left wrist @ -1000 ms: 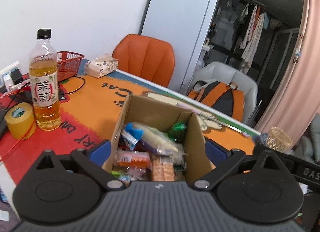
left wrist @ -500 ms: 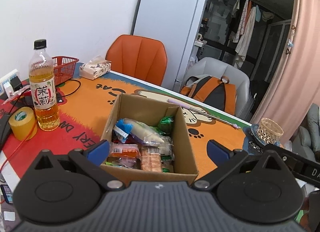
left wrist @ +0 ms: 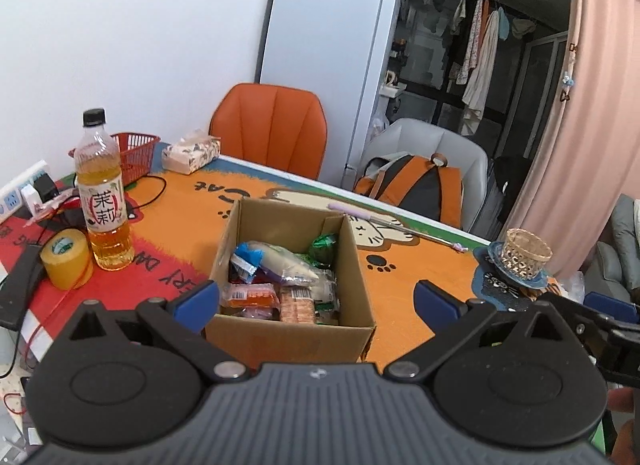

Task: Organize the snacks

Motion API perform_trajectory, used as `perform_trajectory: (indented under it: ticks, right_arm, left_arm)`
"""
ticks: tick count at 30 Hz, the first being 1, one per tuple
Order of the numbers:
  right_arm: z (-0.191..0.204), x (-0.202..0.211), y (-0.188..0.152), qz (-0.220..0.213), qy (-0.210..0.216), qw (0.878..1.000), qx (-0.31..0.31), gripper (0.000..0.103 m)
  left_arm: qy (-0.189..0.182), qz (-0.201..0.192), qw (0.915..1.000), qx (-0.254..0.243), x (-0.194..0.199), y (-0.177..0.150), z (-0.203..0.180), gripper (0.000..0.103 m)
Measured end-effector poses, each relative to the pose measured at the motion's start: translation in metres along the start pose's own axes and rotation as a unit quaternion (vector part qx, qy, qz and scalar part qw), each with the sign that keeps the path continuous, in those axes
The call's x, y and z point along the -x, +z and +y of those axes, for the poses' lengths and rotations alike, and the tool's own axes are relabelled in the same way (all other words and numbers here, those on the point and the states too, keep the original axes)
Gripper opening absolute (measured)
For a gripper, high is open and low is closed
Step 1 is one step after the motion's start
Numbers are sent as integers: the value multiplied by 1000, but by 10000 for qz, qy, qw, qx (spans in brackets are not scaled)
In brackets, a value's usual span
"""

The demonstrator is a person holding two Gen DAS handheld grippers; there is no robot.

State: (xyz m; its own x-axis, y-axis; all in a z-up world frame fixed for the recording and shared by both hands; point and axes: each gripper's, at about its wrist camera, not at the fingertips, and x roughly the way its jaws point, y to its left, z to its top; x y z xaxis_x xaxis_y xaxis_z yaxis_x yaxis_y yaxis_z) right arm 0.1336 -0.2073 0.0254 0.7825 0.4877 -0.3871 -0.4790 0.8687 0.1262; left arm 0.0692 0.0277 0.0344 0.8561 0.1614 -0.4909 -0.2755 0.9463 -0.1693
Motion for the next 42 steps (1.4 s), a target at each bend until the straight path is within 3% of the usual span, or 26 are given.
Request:
perform_trajectory:
  ticks: [10,25,42]
  right_arm:
    - [-7,28,-1,-98,46,9999,7,103]
    - [-15,59,-5,-3,110,9997,206,103]
    - [-11,61,-6,67,146,9995,274,103]
  left_arm:
    - [-95,-63,9995,-283,28,-13,-9,103]
    - [-39,-141,9995,-269,55,-19,-6,103]
    - [-99,-74,9992,-374,60,-22,-6,103]
